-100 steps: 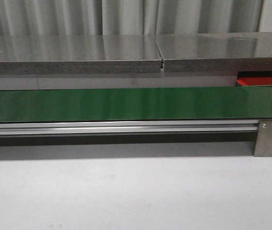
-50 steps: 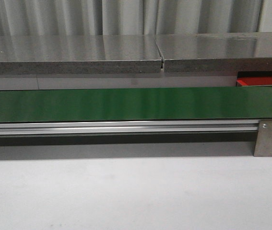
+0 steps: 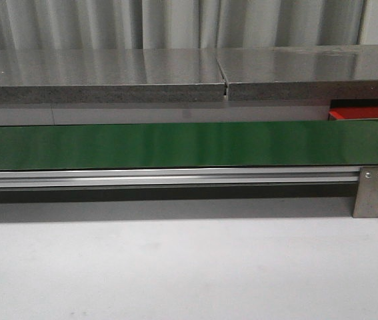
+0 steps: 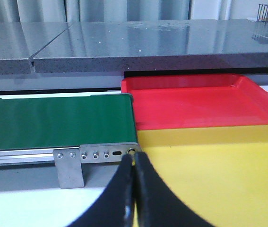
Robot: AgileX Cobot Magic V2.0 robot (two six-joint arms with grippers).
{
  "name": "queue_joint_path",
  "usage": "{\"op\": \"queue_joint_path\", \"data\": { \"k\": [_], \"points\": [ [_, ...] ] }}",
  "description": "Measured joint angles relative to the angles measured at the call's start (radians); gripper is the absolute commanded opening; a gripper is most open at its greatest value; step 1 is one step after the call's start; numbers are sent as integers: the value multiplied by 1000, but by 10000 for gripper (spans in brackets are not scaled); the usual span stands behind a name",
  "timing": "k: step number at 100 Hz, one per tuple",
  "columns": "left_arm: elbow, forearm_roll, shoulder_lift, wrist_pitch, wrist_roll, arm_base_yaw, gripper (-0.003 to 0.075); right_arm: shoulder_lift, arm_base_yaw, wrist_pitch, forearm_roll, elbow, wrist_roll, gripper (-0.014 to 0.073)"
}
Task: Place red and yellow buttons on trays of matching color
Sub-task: 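Grasp a red push button with the left gripper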
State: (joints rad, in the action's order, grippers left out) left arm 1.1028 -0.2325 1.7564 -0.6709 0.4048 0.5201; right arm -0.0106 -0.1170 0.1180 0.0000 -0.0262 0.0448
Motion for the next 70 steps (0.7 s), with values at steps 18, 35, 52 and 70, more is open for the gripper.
{"op": "queue_joint_path", "data": {
  "k": [18, 35, 52, 70],
  "points": [
    [0, 0, -137, -33, -22, -7, -11, 0, 0, 0, 0, 0, 0, -67],
    [48, -2, -241, -89, -73, -53, -11, 0, 0, 0, 0, 0, 0, -67],
    [156, 12, -239, -139, -136, -137, -11, 0, 0, 0, 0, 0, 0, -67],
    [267, 18, -158, -156, -157, -231, -11, 0, 0, 0, 0, 0, 0, -67]
  ]
}}
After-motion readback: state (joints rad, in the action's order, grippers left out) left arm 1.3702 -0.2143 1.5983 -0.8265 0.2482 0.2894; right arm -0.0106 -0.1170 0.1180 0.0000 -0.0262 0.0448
